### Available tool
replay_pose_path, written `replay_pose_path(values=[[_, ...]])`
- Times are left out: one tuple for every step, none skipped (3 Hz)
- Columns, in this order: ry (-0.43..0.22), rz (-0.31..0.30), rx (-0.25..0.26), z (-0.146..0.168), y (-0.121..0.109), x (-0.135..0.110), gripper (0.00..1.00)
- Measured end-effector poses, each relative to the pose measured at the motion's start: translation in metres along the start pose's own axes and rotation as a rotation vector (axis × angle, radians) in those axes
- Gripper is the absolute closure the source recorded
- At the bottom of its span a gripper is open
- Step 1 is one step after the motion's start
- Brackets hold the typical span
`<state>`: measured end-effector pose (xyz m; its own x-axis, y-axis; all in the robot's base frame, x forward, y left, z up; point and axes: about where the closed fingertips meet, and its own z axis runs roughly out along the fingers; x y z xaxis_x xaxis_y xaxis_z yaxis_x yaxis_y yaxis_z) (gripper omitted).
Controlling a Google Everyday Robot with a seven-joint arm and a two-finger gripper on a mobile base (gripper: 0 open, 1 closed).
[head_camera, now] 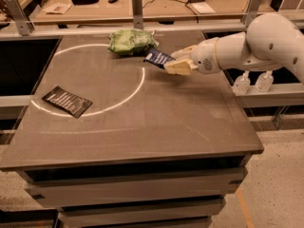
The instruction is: Move rxbar blueberry near green jalapeno chip bag
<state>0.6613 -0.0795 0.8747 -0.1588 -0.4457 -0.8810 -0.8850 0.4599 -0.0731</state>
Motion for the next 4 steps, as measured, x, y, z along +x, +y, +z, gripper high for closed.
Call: replay_pose_path(values=[[-0.071, 0.023, 0.0, 0.021, -0.008, -0.012, 1.0], [-0.127, 0.013, -0.013, 0.047, -0.012, -0.023, 1.0], [-0.148, -0.007, -0.023, 0.068, -0.017, -0.029, 1.0], [-0.14, -0.025, -0.034, 0.085, -0.024, -0.027, 1.0]])
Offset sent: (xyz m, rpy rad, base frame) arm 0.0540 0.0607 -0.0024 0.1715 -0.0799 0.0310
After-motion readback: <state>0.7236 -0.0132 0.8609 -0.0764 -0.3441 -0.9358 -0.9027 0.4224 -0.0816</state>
